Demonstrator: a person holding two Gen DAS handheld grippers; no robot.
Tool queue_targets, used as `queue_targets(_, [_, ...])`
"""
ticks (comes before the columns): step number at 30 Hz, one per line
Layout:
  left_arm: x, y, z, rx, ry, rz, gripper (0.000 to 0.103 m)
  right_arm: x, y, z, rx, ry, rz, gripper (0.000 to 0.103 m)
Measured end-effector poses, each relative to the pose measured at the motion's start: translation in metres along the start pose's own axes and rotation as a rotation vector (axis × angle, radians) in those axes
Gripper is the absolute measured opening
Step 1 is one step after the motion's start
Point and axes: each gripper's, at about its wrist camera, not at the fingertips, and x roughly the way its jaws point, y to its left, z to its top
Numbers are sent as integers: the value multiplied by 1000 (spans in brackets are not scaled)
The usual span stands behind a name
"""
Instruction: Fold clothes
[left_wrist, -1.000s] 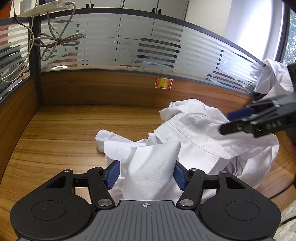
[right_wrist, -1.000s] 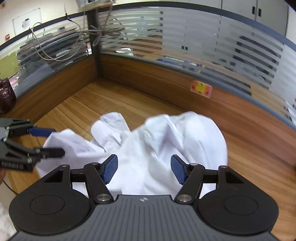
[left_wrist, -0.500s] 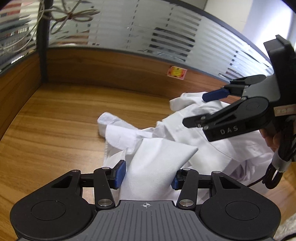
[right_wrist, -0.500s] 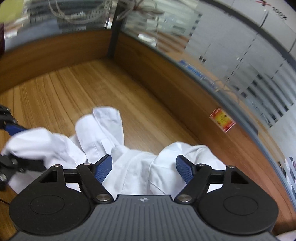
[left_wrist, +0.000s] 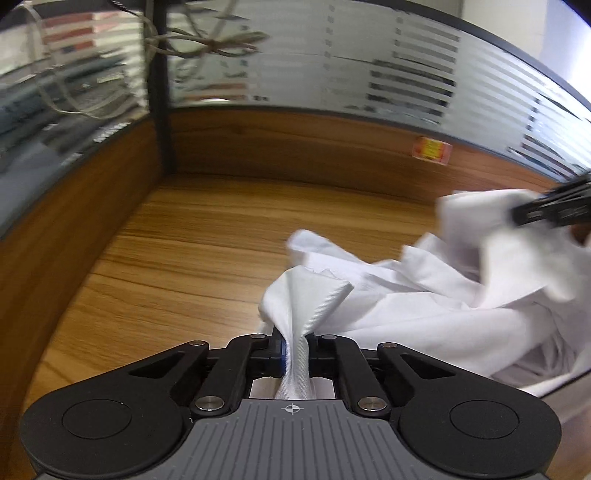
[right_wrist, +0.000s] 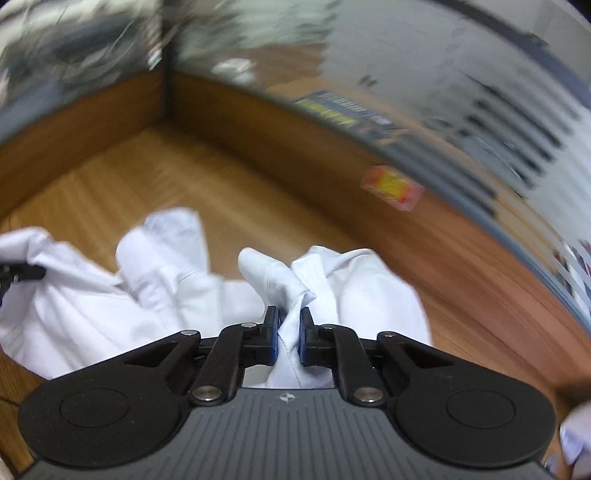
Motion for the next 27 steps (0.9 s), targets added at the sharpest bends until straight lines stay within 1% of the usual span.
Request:
queue_targets(3, [-2, 6, 5, -7, 17, 23, 8, -31, -35, -6, 101, -48, -43, 9])
queue_targets(8, [-10, 8, 10, 7, 14, 24, 8, -71, -87, -32, 236, -90, -164, 9])
queue_targets(10, [-12, 3, 16, 15, -1, 27, 8, -85, -104, -49, 299, -98, -197, 9])
queue_targets(14, [-21, -6, 31, 30, -34, -1, 8, -113, -138, -83, 427, -113, -264, 9])
queue_targets(16, [-22, -16, 40, 55, -53, -14, 7, -126, -154, -100, 488, -123, -293, 9])
queue_targets(19, [-25, -27, 50, 93, -83, -44, 5, -141, -175, -127, 571, -133, -332, 9])
queue_targets(22, [-22, -38, 60, 124, -81, -98, 5, -151, -196, -159, 648, -134, -375, 9])
queue_targets(25, [-15, -58, 65, 188, -66, -154, 5, -160, -217, -190, 725, -132, -418, 9])
queue_targets(27, [-10, -72, 69, 229, -55, -191, 6, -158, -227, -215, 763, -97, -451, 9])
